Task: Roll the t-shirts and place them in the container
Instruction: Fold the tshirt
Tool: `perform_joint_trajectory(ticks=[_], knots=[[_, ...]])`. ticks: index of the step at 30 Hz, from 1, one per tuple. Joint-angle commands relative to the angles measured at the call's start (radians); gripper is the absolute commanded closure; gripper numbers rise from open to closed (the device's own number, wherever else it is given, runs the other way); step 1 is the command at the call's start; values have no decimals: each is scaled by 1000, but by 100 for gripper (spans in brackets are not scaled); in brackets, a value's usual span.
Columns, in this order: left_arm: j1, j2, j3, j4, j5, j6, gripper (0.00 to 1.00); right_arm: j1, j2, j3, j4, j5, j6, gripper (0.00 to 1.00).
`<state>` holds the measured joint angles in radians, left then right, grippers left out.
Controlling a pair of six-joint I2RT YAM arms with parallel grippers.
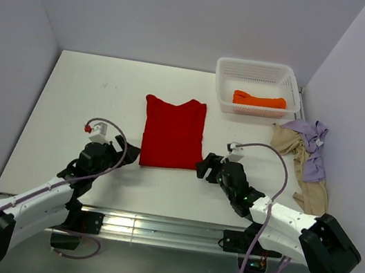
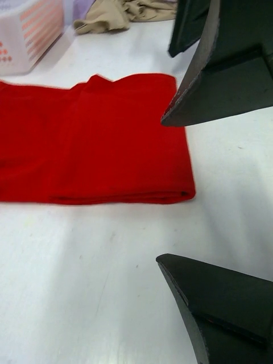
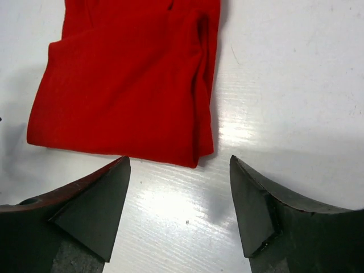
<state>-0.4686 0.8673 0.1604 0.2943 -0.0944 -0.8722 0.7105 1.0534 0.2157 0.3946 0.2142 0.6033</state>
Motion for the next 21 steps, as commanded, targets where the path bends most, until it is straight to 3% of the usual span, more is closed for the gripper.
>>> perform_joint_trajectory(ticks=[1, 8, 14, 21], knots=[[-41, -65, -41, 121, 10, 59, 1, 23, -12, -16, 127, 68, -46, 21], [-155, -1, -24, 126, -97, 76, 14, 62, 105, 5, 200, 80, -138, 25], [-246, 90, -42, 202, -205, 48, 13, 101, 155, 5, 231, 119, -174, 28], [-255, 111, -35, 213, -212, 64, 16, 107, 250, 68, 196, 148, -180, 33]])
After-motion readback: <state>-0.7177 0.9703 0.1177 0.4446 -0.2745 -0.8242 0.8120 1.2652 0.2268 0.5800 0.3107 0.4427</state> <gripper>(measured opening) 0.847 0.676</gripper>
